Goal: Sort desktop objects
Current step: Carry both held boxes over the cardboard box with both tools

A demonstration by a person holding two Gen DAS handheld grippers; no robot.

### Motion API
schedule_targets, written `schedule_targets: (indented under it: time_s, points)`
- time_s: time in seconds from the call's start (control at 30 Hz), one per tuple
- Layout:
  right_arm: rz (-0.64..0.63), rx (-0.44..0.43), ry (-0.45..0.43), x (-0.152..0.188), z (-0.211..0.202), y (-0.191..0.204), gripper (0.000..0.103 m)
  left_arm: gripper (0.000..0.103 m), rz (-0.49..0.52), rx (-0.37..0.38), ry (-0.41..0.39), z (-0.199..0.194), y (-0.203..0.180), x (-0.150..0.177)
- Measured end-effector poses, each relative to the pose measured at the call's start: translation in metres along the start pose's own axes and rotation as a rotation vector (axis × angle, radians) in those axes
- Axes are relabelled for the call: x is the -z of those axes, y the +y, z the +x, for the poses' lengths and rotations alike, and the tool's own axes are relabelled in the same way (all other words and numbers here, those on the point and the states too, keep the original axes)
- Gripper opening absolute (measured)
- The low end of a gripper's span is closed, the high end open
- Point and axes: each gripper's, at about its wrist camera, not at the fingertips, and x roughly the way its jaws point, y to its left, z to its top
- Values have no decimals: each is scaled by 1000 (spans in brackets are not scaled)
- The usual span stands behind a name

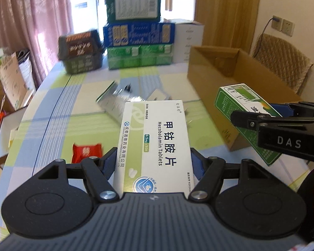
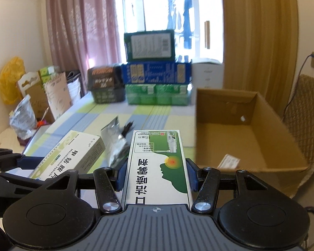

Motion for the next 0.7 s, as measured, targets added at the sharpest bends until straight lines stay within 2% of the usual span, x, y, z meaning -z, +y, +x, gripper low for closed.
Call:
schedule_targets:
  time_s: [0.4, 0.7]
  points:
    - [60, 117, -60, -41, -18, -86, 53, 66, 41, 111, -56, -3, -67, -54]
    - [115, 154, -36, -43, -3, -147, 53, 66, 81, 189, -49, 33, -121, -90]
